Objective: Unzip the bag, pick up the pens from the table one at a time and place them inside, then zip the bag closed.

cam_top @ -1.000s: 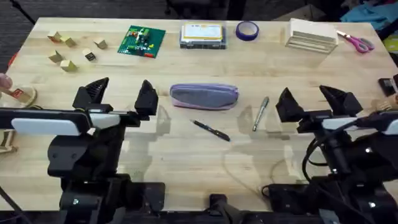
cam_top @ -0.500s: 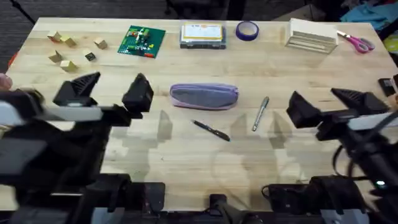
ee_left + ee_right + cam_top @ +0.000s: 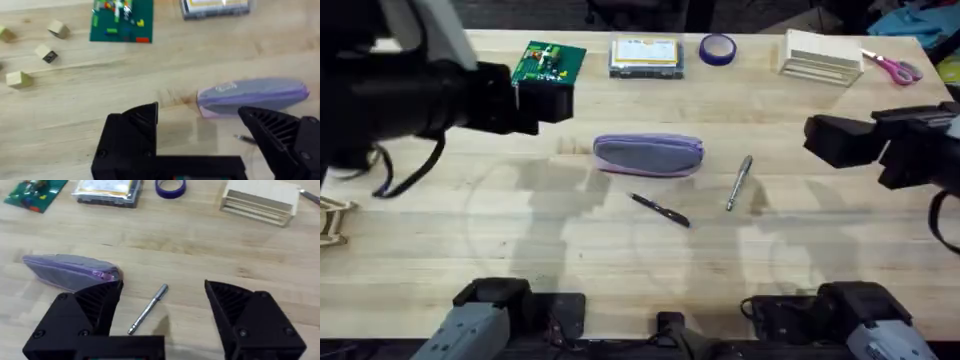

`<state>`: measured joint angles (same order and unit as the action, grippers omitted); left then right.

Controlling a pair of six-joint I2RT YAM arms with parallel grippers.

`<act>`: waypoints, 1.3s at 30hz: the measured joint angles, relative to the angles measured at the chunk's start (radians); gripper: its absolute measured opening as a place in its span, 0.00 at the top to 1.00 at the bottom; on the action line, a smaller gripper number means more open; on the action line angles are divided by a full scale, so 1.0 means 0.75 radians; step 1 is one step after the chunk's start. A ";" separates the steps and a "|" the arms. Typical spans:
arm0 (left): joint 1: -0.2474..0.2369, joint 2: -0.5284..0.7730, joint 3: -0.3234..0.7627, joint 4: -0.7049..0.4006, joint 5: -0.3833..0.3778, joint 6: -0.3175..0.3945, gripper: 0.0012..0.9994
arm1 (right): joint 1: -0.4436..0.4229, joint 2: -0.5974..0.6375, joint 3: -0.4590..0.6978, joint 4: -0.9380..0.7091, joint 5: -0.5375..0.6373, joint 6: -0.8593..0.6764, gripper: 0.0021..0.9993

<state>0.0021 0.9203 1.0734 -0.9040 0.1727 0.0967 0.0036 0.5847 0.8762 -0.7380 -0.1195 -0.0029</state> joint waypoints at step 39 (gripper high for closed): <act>0.000 0.562 0.043 -0.217 0.592 1.815 0.01 | 0.000 0.014 0.007 -0.003 -0.071 -0.001 0.00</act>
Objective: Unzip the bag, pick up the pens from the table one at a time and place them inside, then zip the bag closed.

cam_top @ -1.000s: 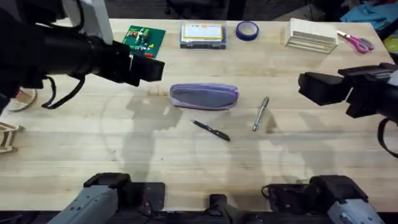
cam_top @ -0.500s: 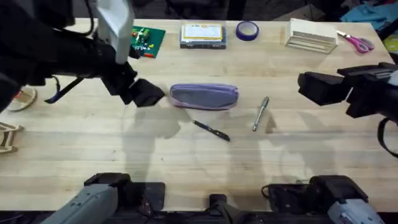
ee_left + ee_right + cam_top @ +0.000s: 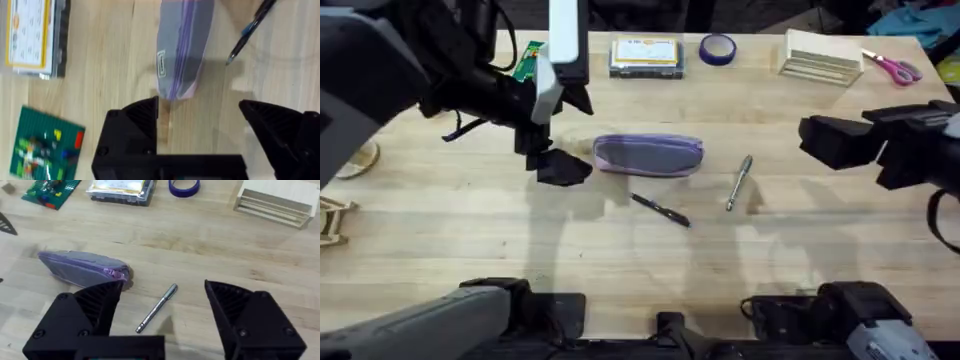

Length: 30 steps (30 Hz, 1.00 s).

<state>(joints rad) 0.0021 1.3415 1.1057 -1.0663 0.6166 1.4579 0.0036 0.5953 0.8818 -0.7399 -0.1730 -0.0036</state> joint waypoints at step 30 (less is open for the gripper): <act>0.000 0.104 0.001 0.099 0.085 0.113 0.01 | 0.000 0.000 0.000 -0.001 0.000 -0.013 0.00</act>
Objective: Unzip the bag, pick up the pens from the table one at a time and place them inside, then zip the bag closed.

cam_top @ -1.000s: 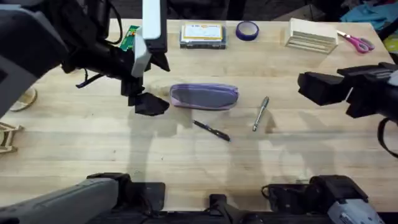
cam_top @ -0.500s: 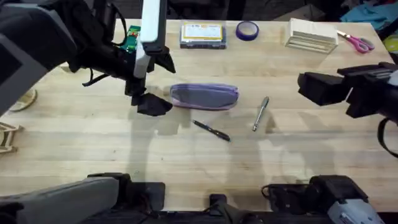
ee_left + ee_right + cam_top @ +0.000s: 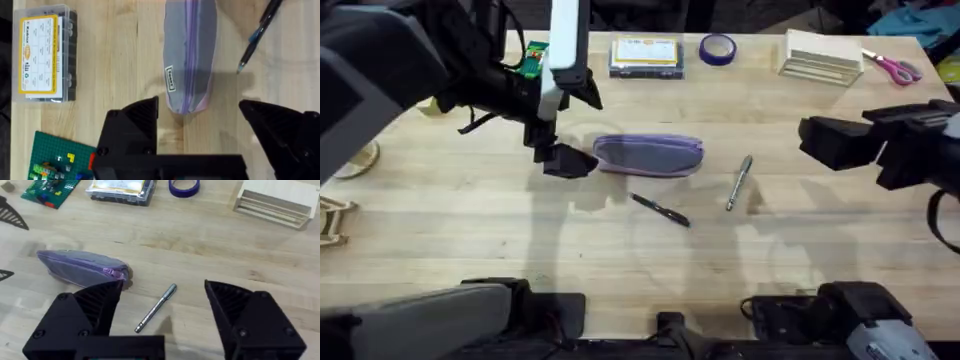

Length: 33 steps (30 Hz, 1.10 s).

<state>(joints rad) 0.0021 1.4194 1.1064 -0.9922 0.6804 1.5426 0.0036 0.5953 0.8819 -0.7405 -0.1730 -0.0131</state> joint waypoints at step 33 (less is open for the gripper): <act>0.004 0.368 0.002 0.112 0.145 0.004 0.89 | 0.000 0.000 0.000 -0.001 -0.001 -0.003 0.00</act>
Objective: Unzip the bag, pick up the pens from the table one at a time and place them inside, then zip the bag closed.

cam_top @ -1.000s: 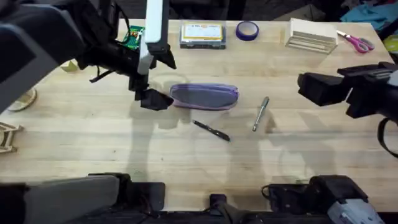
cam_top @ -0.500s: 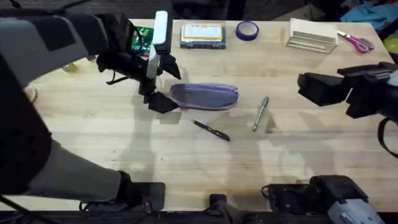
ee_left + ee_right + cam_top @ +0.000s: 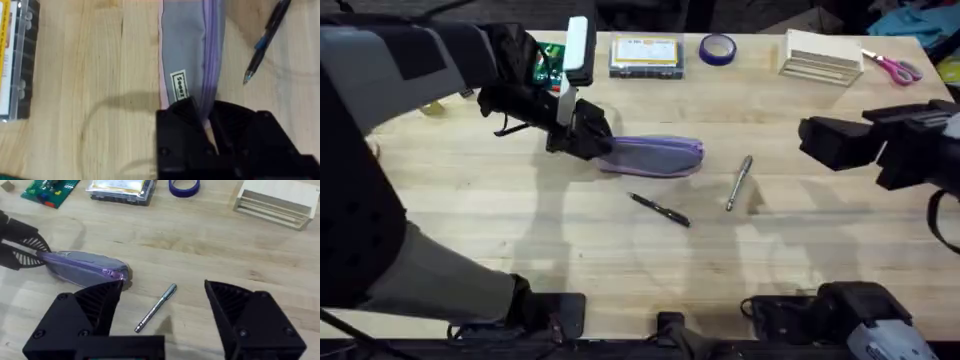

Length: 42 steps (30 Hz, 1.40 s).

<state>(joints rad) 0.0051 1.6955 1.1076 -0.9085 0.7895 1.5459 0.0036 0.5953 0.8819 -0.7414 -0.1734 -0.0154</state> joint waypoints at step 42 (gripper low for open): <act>0.000 0.000 0.000 0.000 0.000 0.000 0.93 | -0.009 0.791 0.001 0.189 -0.548 0.242 0.00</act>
<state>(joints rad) 0.0051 1.6955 1.1074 -0.9085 0.7895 1.5459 -0.0033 1.1882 0.8829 -0.5993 -0.5847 0.1658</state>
